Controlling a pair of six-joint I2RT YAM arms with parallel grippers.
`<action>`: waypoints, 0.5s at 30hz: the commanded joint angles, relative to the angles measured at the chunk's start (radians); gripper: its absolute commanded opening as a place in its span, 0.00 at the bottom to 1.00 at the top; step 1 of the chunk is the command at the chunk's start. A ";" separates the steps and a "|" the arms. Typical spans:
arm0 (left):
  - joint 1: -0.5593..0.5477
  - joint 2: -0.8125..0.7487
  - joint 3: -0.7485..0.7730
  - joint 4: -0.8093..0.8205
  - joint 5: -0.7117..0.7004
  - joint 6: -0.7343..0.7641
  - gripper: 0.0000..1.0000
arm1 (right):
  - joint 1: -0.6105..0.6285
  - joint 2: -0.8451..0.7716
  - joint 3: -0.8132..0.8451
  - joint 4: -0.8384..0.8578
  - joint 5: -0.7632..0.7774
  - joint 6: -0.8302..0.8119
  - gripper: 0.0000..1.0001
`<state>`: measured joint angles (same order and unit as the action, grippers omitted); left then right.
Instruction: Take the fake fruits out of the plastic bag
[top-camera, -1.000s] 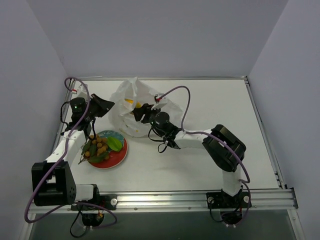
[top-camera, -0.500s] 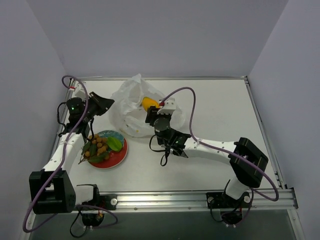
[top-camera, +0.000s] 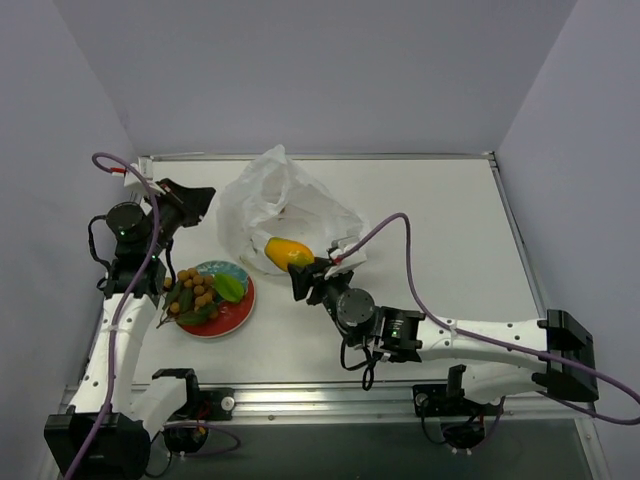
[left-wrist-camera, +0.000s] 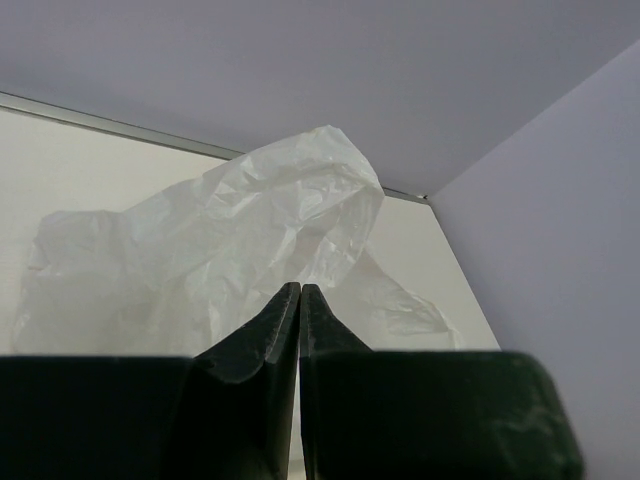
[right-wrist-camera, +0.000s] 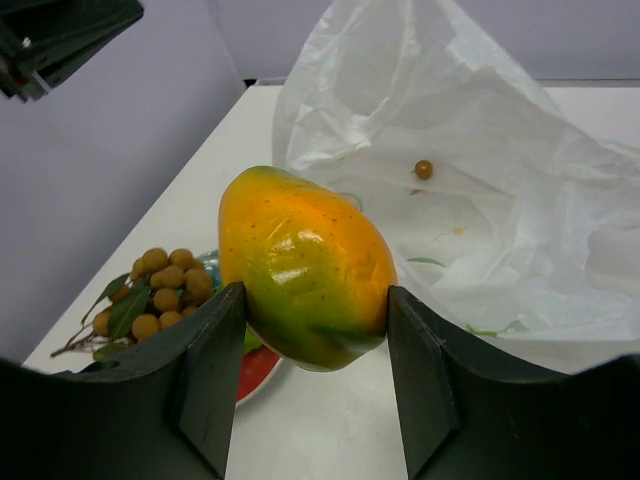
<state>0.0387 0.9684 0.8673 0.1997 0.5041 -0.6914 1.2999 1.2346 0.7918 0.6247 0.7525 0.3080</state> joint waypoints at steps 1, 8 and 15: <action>-0.008 -0.033 0.091 -0.048 0.014 0.013 0.02 | 0.033 0.026 -0.017 0.027 -0.112 0.042 0.12; -0.028 -0.201 0.117 -0.351 0.007 0.125 0.02 | 0.038 0.345 0.044 0.162 -0.335 0.046 0.12; -0.118 -0.326 0.056 -0.545 -0.022 0.277 0.03 | 0.006 0.549 0.150 0.191 -0.433 0.036 0.12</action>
<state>-0.0635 0.6739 0.9195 -0.2272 0.4988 -0.5102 1.3231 1.7588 0.8715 0.7254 0.3836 0.3397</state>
